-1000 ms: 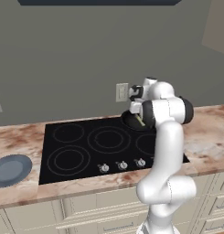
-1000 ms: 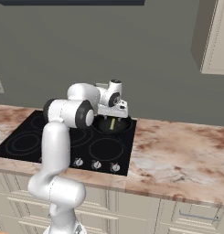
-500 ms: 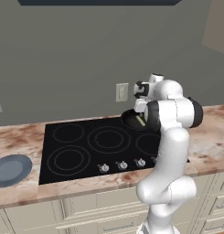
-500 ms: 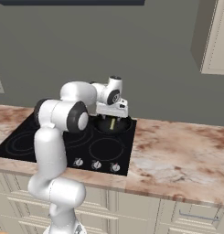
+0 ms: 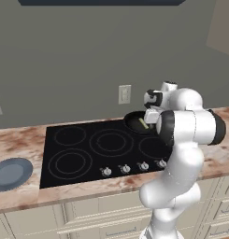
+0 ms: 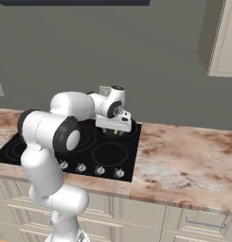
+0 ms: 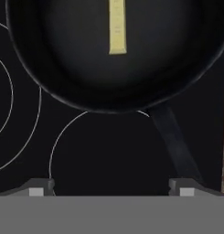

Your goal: Pick up the butter stick and place it in the pan. Then turn on the burner for the pan.

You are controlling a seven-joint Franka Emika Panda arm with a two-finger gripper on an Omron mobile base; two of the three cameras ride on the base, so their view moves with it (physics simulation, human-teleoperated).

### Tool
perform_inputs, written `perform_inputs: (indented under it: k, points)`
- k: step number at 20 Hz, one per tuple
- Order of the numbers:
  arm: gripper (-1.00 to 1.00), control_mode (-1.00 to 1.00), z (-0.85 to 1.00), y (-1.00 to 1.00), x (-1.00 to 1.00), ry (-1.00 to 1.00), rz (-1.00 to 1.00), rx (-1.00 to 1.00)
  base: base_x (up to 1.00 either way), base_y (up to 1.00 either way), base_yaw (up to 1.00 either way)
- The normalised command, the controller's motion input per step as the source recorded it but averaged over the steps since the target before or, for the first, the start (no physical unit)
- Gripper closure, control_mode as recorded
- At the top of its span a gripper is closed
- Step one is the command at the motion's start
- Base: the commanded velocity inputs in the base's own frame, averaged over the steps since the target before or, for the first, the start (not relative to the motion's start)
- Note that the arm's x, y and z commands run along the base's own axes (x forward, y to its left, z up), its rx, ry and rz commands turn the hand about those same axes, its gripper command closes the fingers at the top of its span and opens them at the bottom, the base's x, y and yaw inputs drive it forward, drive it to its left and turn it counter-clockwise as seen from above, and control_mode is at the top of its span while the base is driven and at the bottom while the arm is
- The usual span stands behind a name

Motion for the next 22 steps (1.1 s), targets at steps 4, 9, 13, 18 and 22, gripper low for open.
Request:
perform_inputs:
  k: [4,9,13,18,22]
  points:
    - [-1.0,-1.0,0.0,0.0,-0.76,0.0,-0.02,0.0,0.0,0.0,0.0]
    - [-1.0,-1.0,0.0,0.0,-0.66,0.01,-0.01,0.0,0.0,0.0,0.0]
    - [-1.0,-1.0,0.0,0.0,-0.31,0.07,0.0,0.0,0.0,0.0,0.0]
    - [-1.0,-1.0,-0.01,0.0,-0.03,0.03,0.0,0.0,0.0,0.0,0.0]
    - [-1.0,-1.0,-0.02,0.0,0.0,0.03,0.0,0.0,0.0,0.0,0.0]
